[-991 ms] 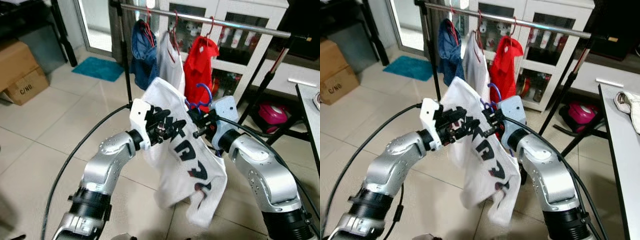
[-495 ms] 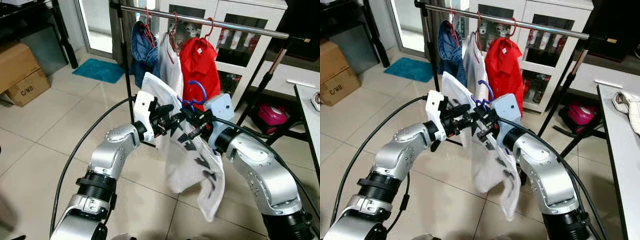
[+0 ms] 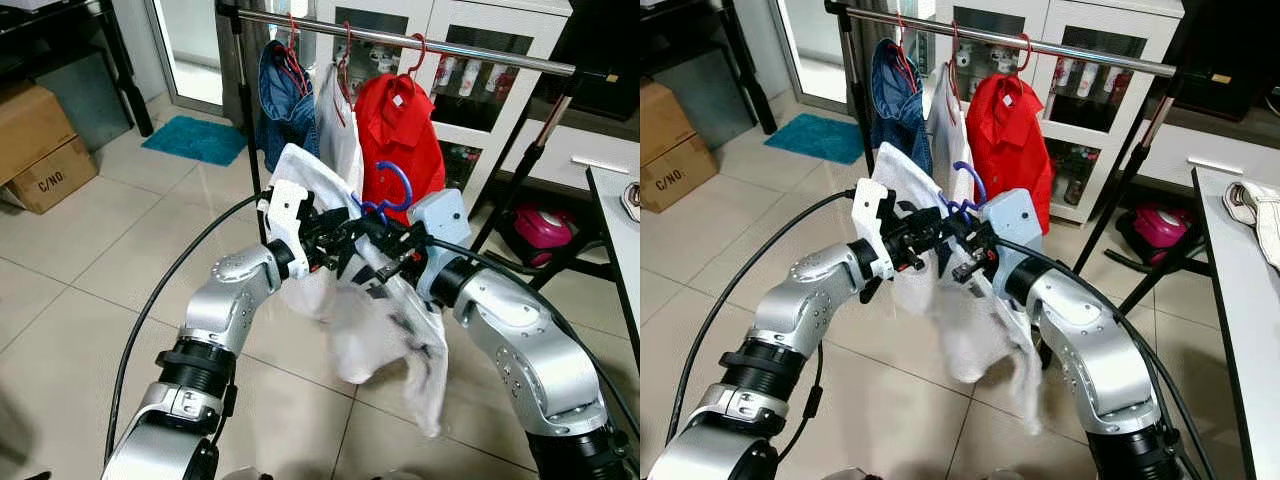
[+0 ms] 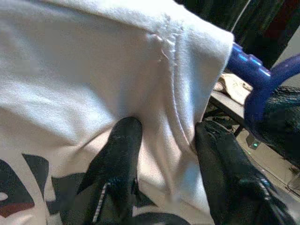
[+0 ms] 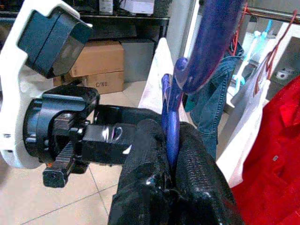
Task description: Hang hanger
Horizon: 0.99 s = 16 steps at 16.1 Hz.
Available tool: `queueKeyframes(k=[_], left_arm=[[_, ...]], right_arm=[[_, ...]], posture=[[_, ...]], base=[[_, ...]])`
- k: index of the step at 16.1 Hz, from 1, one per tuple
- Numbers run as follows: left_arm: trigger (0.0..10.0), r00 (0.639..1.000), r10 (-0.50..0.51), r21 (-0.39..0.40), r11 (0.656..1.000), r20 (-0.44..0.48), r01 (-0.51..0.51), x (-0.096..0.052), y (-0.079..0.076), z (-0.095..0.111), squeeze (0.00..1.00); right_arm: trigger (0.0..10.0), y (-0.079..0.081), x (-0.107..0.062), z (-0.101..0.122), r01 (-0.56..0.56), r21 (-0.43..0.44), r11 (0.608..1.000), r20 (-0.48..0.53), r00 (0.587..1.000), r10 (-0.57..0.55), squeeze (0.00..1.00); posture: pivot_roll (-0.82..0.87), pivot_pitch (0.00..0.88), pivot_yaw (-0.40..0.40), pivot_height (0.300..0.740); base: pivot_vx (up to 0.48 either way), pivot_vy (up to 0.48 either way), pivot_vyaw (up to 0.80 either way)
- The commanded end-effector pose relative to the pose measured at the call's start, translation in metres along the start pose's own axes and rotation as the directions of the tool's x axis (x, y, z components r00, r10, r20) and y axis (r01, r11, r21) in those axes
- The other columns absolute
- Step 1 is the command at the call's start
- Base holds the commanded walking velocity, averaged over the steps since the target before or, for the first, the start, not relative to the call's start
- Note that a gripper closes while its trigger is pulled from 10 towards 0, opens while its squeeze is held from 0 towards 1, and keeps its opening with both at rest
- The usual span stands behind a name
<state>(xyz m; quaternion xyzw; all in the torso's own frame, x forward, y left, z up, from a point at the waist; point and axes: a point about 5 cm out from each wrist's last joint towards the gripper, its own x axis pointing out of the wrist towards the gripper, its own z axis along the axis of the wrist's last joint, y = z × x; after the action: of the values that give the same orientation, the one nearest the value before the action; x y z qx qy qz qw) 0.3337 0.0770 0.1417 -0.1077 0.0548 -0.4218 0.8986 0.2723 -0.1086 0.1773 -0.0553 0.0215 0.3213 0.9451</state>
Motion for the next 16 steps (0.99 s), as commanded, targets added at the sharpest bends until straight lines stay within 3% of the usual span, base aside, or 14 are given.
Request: queueKeyframes(k=[1,8,10,13,15,16], left_arm=[[0.0,1.000,0.006,0.006,1.000,0.008,-0.007,0.001,0.002,0.002,0.00],[0.0,1.000,-0.004,-0.004,1.000,0.021,0.004,0.001,0.002,0.003,0.00],[0.0,0.999,-0.009,0.000,1.000,0.036,0.009,-0.005,0.002,0.005,0.00],[0.0,0.998,-0.001,0.034,0.999,0.060,-0.001,-0.022,0.000,0.012,0.00],[0.0,0.996,0.034,0.071,0.997,0.079,-0.040,-0.035,0.003,0.024,0.00],[0.0,0.993,0.066,0.129,0.988,0.100,-0.079,-0.044,0.005,0.038,0.00]], right_arm=[[0.0,0.005,-0.002,0.008,-0.028,-0.012,1.000,0.037,0.999,0.029,0.00],[0.0,0.002,-0.005,0.004,0.007,-0.009,1.000,0.024,1.000,-0.007,0.00],[0.0,-0.009,-0.008,0.000,0.107,-0.010,0.994,-0.005,0.994,-0.107,0.00],[0.0,-0.019,-0.013,-0.005,0.181,-0.027,0.983,-0.037,0.983,-0.182,0.00],[0.0,-0.022,-0.018,-0.005,0.182,-0.051,0.982,-0.056,0.981,-0.185,0.00],[0.0,-0.021,-0.025,-0.006,0.135,-0.090,0.987,-0.092,0.985,-0.144,0.00]], posture=[[-0.12,0.000,-0.011,0.740],[-0.13,0.000,0.003,0.740],[-0.13,0.000,0.000,0.740],[-0.13,0.000,0.006,0.740],[-0.14,0.000,0.014,0.740],[-0.14,0.000,0.017,0.740]], base=[[0.000,0.000,0.00],[0.000,0.000,0.00],[0.000,0.000,0.00],[0.000,0.000,0.00],[0.000,0.000,0.00],[0.000,0.000,0.00]])
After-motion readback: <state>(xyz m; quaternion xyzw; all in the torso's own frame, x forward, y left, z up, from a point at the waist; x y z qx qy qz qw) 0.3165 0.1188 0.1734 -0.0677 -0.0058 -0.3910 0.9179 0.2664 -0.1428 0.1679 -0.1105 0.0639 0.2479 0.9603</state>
